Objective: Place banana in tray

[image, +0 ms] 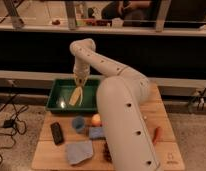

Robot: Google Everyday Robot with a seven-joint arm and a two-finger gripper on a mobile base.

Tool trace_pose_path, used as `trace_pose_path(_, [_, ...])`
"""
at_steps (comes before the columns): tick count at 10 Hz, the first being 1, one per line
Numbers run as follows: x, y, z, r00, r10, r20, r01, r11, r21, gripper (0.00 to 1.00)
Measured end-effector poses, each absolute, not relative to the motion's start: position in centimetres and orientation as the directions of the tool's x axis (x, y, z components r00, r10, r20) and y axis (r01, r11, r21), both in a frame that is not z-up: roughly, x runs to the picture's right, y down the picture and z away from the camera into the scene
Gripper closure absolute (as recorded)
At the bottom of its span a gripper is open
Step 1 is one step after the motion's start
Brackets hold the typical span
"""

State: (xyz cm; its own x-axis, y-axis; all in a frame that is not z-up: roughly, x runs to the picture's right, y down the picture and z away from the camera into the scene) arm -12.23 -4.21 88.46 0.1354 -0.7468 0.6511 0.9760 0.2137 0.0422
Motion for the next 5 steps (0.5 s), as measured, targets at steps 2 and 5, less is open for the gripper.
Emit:
trace_pose_path(2, [-12.29, -4.21, 88.45, 0.135, -0.747, 0.651, 0.976, 0.213, 0.043, 0.53])
trace_pose_path(5, [-12.27, -4.23, 88.46, 0.135, -0.747, 0.651, 0.976, 0.213, 0.042, 0.24])
